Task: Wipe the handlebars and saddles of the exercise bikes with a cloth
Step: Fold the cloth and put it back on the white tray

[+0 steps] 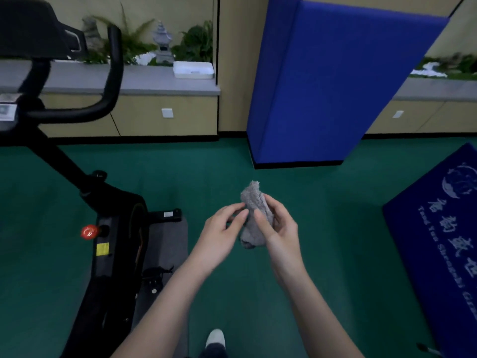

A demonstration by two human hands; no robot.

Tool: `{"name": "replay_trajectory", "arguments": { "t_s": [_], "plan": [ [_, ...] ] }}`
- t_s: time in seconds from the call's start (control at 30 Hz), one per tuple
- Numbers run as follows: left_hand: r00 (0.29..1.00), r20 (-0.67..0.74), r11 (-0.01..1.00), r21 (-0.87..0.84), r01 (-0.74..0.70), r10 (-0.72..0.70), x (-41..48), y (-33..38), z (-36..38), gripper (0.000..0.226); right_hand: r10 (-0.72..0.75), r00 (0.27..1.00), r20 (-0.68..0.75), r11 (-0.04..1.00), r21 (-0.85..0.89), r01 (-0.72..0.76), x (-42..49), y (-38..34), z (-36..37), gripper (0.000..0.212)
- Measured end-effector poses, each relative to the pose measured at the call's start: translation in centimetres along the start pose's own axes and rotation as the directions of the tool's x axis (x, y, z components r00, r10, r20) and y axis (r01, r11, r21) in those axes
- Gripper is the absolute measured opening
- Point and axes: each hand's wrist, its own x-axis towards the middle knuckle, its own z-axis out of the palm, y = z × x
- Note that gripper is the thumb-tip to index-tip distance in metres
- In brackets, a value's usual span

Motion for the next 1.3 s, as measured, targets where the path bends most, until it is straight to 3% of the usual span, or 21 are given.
{"name": "replay_trajectory", "arguments": {
  "t_s": [0.2,0.33,0.57,0.73,0.87,1.0,1.2,1.3],
  "plan": [
    [0.996,0.011,0.944,-0.319,0.085,-0.086,6.7,1.8,0.1,0.025,-0.006,1.0,0.026,1.0,-0.006,0.006,7.5,-0.4,1.7,0.026],
    [0.993,-0.014,0.92,-0.379,0.103,-0.117,11.2,2.2,0.9,0.018,-0.004,0.999,0.052,0.999,-0.053,0.007,12.7,0.0,1.3,0.025],
    [0.943,-0.211,0.912,-0.377,0.164,-0.257,20.8,1.7,2.9,0.021,0.038,0.992,0.121,0.999,-0.031,-0.034,23.5,0.8,-0.8,0.023],
    [0.939,-0.16,0.839,-0.512,0.184,-0.304,27.3,3.0,4.8,0.03,0.102,0.976,0.195,0.995,-0.018,-0.1,31.1,0.1,-2.9,0.021],
    [0.967,-0.079,0.869,-0.462,0.178,-0.241,31.3,3.2,5.6,0.021,0.17,0.942,0.291,0.985,-0.058,-0.16,36.2,-0.1,-3.6,0.031],
    [0.977,0.002,0.891,-0.408,0.197,-0.215,34.6,3.3,5.8,0.05,0.217,0.904,0.368,0.976,-0.054,-0.212,40.4,-0.1,-3.2,0.043],
    [0.965,-0.094,0.932,-0.299,0.207,-0.245,40.3,2.7,3.8,0.047,0.257,0.855,0.451,0.966,-0.149,-0.212,47.0,0.5,-1.5,0.036],
    [0.961,-0.058,0.883,-0.412,0.225,-0.271,43.8,2.0,1.8,0.052,0.228,0.875,0.426,0.973,-0.137,-0.187,50.5,1.1,0.1,0.027]
  ]
}}
